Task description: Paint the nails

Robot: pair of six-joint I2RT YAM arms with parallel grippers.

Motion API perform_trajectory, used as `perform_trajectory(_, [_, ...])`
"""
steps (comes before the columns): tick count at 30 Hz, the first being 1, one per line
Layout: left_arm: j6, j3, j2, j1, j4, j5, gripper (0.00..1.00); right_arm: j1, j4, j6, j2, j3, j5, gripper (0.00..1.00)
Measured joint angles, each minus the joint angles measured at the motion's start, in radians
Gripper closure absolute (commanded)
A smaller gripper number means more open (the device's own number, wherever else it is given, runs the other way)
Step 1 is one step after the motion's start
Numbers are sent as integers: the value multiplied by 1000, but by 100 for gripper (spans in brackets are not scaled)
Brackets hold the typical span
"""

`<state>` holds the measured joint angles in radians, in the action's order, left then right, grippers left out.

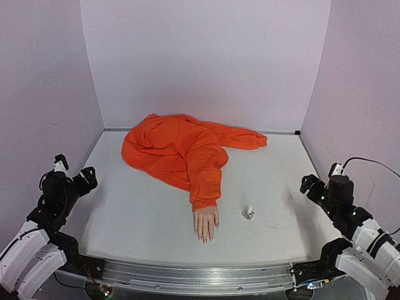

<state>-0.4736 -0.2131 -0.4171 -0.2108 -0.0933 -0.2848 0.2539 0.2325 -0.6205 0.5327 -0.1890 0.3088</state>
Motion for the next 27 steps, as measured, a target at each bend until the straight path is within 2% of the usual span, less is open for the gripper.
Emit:
perform_trajectory(6, [-5,-179,-159,86,-74,76,1,-129,14,63,297,-210,-154,2])
perform_trajectory(11, [-5,-304,-278,135,-114,198,1,-127,8,141,501,-375,-265,2])
perform_trajectory(15, [-4,-371,-372,159,-143,328,1,-37,-5,200,626,-484,-330,2])
perform_trajectory(20, [-2,-412,-484,153,-166,482,1,130,-24,252,736,-566,-399,4])
perform_trajectory(27, [5,-442,-578,-20,-187,561,0,360,-91,288,875,-612,-417,16])
